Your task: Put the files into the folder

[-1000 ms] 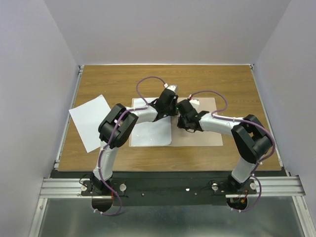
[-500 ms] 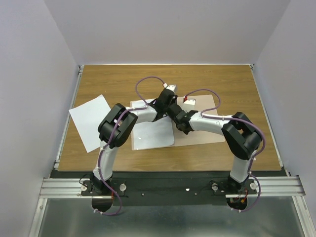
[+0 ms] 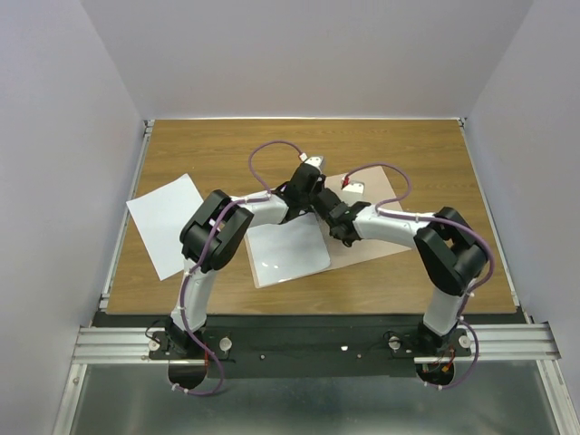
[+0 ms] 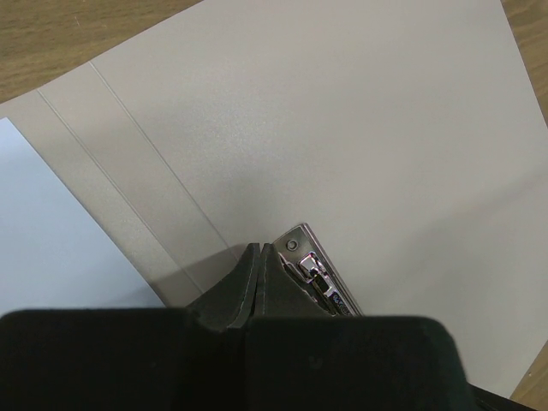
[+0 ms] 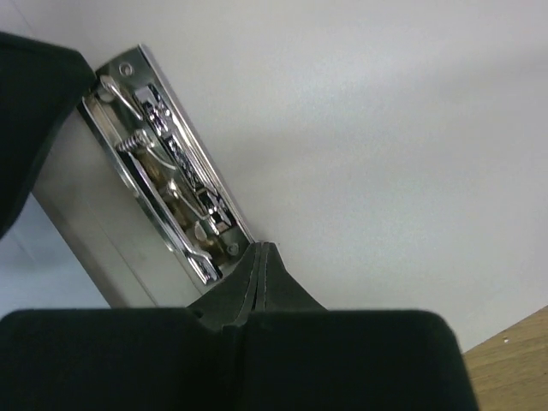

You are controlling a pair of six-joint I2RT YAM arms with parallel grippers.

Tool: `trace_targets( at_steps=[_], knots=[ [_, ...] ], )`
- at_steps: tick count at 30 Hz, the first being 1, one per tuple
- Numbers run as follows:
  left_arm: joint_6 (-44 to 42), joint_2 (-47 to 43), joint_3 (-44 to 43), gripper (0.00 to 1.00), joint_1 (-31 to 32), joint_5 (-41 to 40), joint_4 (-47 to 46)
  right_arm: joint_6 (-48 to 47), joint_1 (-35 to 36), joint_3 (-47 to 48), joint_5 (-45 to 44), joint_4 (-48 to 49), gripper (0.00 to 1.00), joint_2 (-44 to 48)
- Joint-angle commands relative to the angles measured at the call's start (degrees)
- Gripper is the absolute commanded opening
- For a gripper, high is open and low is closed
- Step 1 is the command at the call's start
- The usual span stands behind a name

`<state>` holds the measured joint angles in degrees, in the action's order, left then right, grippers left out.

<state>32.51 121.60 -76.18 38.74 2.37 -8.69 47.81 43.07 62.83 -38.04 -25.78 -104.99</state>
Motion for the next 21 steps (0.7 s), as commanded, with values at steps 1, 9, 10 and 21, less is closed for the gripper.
trace_targets(
  at_steps=[1,9,10,21],
  knots=[
    [-1.5,2.3,3.5,0.00,0.0,-1.0,9.7,-1.8,-3.8,-5.3,12.3,-1.1,0.04,5.3],
    [-0.6,2.5,3.5,0.00,0.0,0.1,9.4,-0.6,-12.0,-19.7,35.7,19.3,0.24,16.6],
    [-0.5,2.5,3.6,0.00,0.0,0.1,9.4,-0.6,-12.3,-20.7,35.9,20.1,0.24,16.8],
    [0.3,2.9,3.5,0.00,0.1,0.2,9.6,1.1,-15.6,-22.0,46.0,33.1,0.25,12.7]
  ],
)
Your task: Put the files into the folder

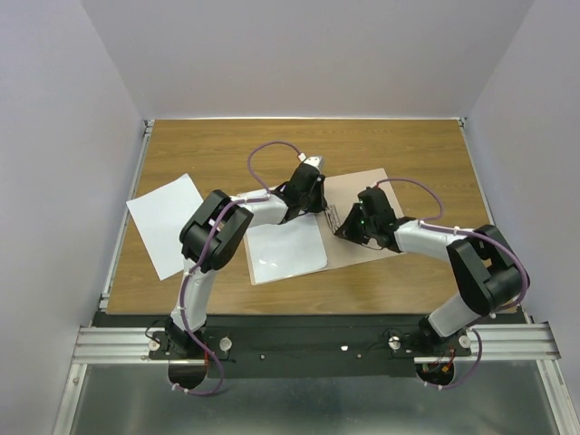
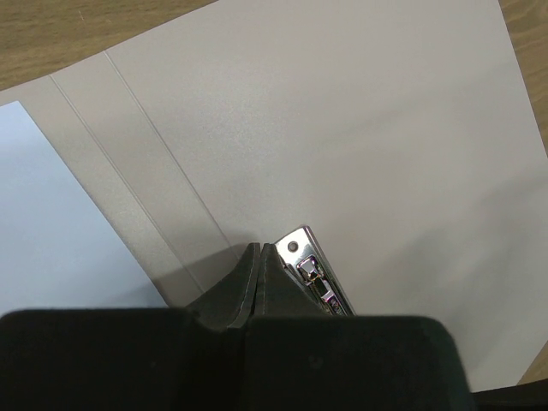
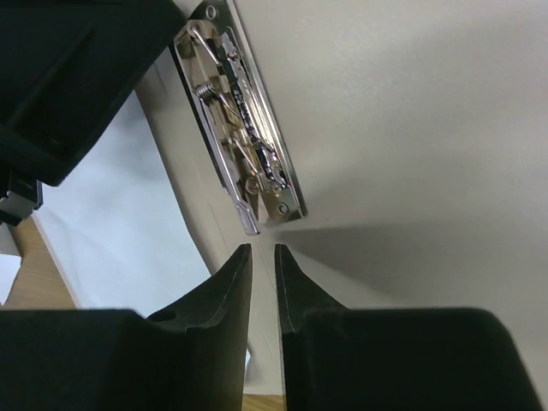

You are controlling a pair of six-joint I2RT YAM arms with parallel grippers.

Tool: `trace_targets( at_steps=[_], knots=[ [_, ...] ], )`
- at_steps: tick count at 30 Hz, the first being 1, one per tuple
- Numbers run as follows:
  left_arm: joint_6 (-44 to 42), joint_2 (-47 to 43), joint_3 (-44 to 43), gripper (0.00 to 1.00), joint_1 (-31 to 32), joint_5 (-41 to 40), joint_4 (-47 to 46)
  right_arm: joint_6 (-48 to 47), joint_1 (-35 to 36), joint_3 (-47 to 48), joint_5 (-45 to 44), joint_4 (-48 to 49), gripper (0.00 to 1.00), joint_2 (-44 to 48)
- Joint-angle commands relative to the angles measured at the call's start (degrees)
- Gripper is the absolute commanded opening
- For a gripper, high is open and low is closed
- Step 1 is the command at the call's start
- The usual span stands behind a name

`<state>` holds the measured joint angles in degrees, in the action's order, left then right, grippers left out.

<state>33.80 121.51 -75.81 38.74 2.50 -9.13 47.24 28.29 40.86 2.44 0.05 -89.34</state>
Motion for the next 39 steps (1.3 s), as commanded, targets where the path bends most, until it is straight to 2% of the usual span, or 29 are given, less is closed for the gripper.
trace_targets(
  at_steps=[1,4,8,17,31,33,39],
  knots=[
    [-1.0,3.0,3.1,0.00,0.1,0.0,10.1,1.7,-1.0,0.0,5.6,7.7,0.26,-3.1],
    [-1.0,3.1,3.1,0.00,0.1,-0.1,10.2,1.7,-1.3,0.1,5.4,8.2,0.30,-3.9],
    [-1.1,3.3,2.9,0.00,0.0,0.0,10.2,2.3,-1.7,0.1,4.6,8.5,0.31,-4.7],
    [-1.5,3.6,2.6,0.00,0.1,-0.3,10.4,3.4,-2.4,-0.8,1.3,8.6,0.23,-4.3],
    [-1.5,4.1,2.5,0.00,0.1,-0.2,10.4,3.9,-3.2,-1.2,6.6,10.6,0.18,-6.5],
    [-1.5,4.0,2.5,0.00,0.1,-0.3,10.4,3.9,-3.2,-1.4,6.5,10.7,0.13,-6.4],
    [-1.3,4.1,2.5,0.00,0.0,-0.5,10.4,4.3,-3.2,-2.1,7.5,10.7,0.16,-6.1]
  ],
)
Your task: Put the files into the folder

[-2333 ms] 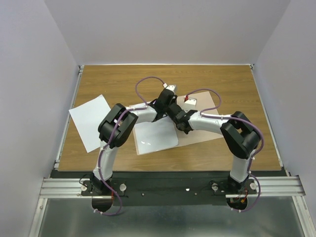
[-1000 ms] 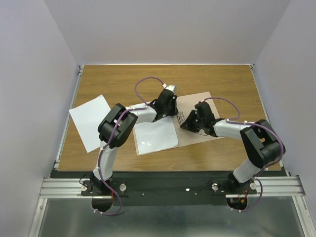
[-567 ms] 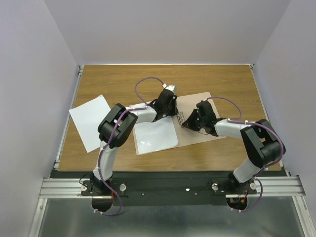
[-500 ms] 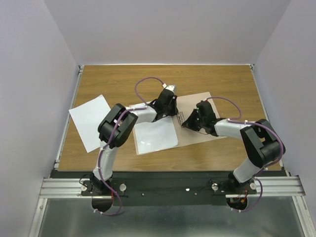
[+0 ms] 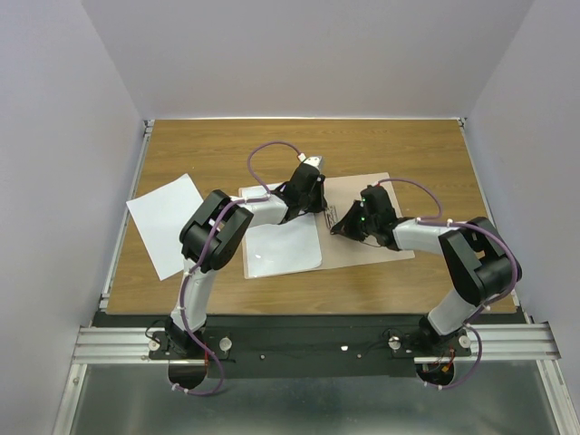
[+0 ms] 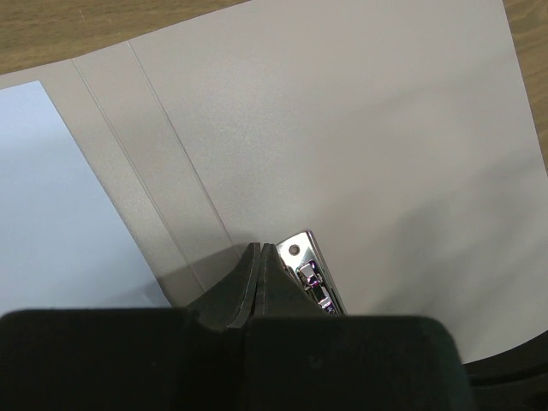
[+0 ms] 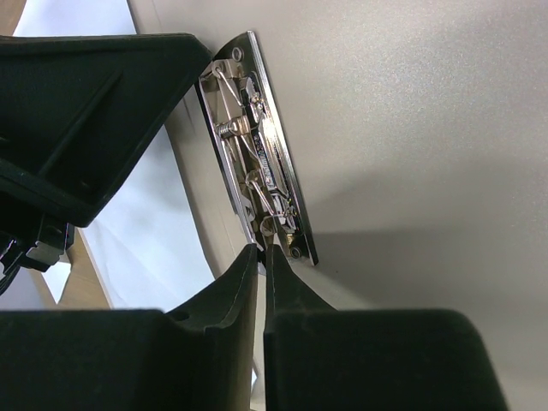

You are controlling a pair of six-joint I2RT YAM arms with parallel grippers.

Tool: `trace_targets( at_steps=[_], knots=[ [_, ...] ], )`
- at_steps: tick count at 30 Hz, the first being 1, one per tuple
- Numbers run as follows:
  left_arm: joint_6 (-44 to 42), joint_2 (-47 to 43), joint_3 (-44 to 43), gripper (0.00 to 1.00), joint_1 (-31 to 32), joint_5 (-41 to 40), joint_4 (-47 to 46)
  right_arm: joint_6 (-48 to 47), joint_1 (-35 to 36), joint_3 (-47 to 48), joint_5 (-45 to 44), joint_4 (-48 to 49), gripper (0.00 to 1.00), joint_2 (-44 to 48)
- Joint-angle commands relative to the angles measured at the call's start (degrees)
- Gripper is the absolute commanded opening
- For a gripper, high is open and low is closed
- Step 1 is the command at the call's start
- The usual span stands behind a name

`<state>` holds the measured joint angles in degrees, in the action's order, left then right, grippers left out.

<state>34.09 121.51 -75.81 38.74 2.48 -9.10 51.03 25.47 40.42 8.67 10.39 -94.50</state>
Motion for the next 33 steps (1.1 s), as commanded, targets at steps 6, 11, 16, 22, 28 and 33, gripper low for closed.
trace_targets(
  at_steps=[6,11,16,22,28,33],
  knots=[
    [-1.5,4.1,2.5,0.00,0.0,-0.5,10.5,0.6,-0.3,-2.0,1.9,0.6,0.20,-0.9],
    [-1.4,4.1,2.6,0.00,0.0,-0.5,10.5,1.0,-0.3,-1.7,3.0,1.7,0.20,-1.3],
    [-1.4,4.1,2.6,0.00,-0.1,-0.5,10.6,1.5,-0.3,-1.5,4.9,2.9,0.17,-2.1],
    [-1.4,4.3,2.5,0.00,0.0,-0.5,10.6,2.1,-0.4,-2.2,4.9,3.5,0.01,-3.1],
    [-1.7,4.5,2.4,0.00,0.0,-0.5,10.6,2.9,-0.4,-4.0,1.7,3.1,0.01,-3.1],
    [-1.8,5.0,2.2,0.00,0.0,-0.4,10.6,-0.2,-0.5,-2.4,-8.4,-7.3,0.01,-3.0]
  ],
)
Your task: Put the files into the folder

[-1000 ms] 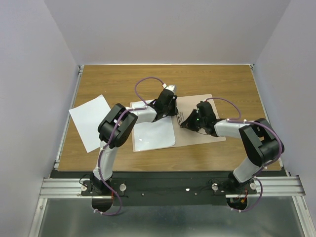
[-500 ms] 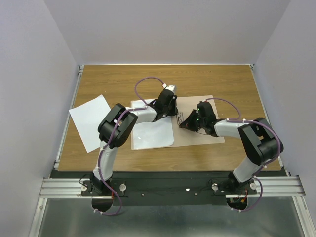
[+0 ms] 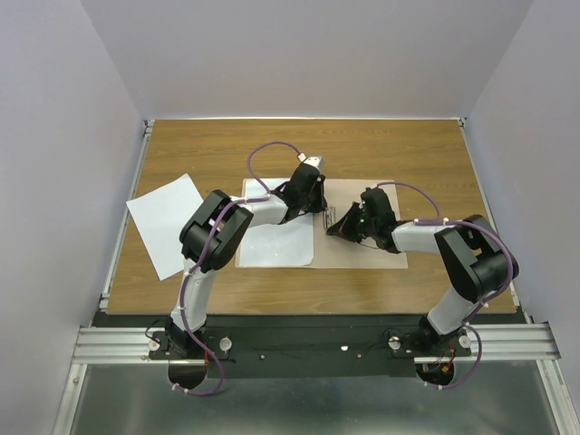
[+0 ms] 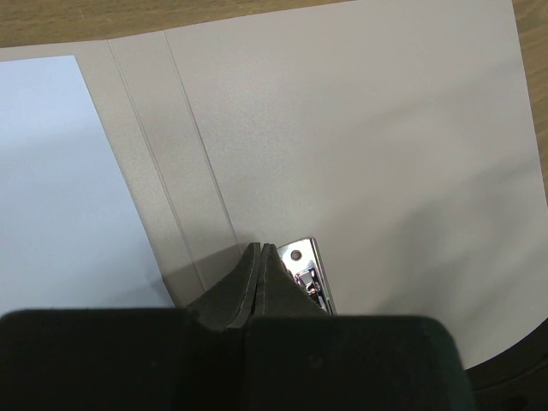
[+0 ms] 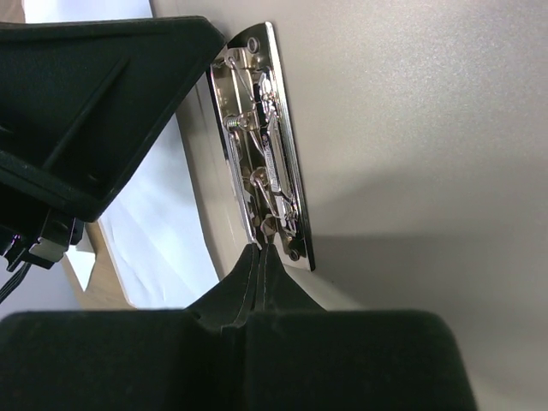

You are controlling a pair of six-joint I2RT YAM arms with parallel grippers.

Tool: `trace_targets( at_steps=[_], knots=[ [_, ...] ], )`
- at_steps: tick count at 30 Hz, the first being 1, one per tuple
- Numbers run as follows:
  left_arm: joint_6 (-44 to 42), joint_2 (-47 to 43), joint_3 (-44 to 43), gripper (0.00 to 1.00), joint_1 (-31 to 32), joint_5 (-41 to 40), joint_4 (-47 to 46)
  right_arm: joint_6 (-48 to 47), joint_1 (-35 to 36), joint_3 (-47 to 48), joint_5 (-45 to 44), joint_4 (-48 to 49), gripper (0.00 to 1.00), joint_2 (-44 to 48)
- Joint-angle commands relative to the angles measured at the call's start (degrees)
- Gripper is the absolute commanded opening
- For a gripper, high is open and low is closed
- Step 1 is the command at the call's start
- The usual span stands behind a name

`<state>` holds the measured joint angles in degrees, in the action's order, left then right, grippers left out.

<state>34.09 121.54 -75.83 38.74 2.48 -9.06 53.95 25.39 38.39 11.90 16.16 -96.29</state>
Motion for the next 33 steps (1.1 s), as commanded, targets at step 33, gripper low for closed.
trace_targets(
  at_steps=[33],
  knots=[
    [-2.2,6.0,2.2,0.00,-0.1,0.8,10.3,-6.6,12.1,22.3,-45.1,-33.8,0.01,-10.0]
  ],
)
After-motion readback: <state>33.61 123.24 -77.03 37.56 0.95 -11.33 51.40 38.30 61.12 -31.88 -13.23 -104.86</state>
